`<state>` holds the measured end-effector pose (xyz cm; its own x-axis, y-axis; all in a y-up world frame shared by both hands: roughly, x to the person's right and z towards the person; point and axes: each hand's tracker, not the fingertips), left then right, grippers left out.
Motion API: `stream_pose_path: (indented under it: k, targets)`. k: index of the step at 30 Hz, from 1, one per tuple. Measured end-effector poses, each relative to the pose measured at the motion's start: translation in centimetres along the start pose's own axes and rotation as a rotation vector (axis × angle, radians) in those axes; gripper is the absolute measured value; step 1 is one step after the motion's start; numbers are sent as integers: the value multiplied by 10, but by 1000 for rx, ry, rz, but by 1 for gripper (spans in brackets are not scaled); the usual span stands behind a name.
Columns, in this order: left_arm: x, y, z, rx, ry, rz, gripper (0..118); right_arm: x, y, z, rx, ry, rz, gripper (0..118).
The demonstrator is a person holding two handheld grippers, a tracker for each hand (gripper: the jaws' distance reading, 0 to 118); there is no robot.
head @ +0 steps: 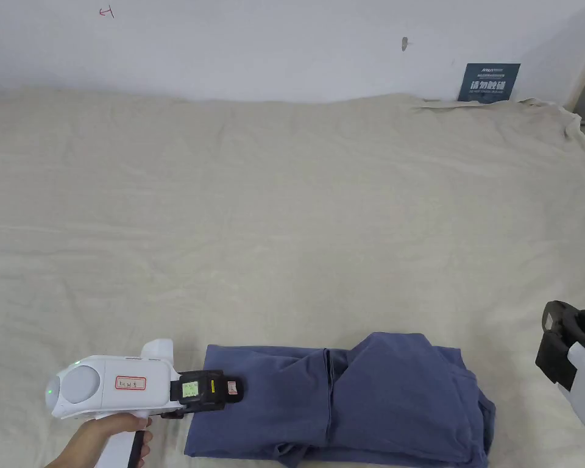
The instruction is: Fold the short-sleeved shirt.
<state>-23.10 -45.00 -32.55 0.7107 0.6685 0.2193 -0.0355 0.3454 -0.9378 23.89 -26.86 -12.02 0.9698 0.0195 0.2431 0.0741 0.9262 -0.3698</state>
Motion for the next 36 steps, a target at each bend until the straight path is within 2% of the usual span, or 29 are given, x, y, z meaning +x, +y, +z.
stream_pose_path:
  k: [3,7,11,14,23,36]
  targets:
    - [1,0,-2,-3,9,-16,83,0,-1,-1,-6,2,4,0]
    - [-8,2,0,-3,43,-7,69,-3,-1,-3,-10,7,6,0]
    - [-13,1,5,5,47,18,20,-7,-1,-5,-12,16,8,0]
    - [-2,-2,5,16,97,-6,11,-9,0,-6,-13,22,9,0]
    - [30,-2,30,82,168,-52,1,-9,4,-5,-4,30,11,0]
    - [25,10,139,162,381,12,1,-9,6,-7,10,49,8,0]
